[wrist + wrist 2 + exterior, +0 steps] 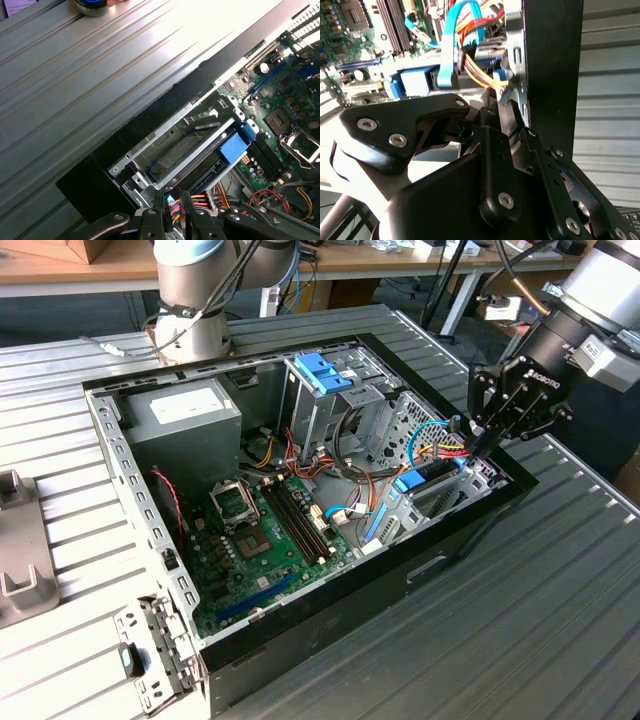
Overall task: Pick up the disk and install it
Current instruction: 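Insert the first disk wire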
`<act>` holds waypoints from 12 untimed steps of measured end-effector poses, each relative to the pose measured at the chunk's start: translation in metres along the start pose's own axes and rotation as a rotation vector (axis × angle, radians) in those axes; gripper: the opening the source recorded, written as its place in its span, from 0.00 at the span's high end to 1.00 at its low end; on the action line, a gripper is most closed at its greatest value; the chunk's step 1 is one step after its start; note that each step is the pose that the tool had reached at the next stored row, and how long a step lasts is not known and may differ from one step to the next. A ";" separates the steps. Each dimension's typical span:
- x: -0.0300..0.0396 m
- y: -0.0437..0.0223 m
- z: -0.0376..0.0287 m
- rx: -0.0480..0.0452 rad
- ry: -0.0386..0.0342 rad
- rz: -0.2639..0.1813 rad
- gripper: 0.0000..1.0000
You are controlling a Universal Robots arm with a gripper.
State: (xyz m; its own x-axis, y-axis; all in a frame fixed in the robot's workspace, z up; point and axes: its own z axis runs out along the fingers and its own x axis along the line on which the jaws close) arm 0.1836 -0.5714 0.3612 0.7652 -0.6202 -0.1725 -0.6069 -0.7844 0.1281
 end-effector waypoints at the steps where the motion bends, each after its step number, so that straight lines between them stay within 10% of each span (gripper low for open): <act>1: -0.0003 -0.0006 0.0001 -0.0001 0.0001 0.000 0.73; 12: 0.0043 -0.0043 0.0034 -0.0022 0.0004 -0.003 0.73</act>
State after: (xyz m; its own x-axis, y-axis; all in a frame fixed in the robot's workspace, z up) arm 0.1887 -0.5707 0.3567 0.7672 -0.6178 -0.1725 -0.6041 -0.7863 0.1296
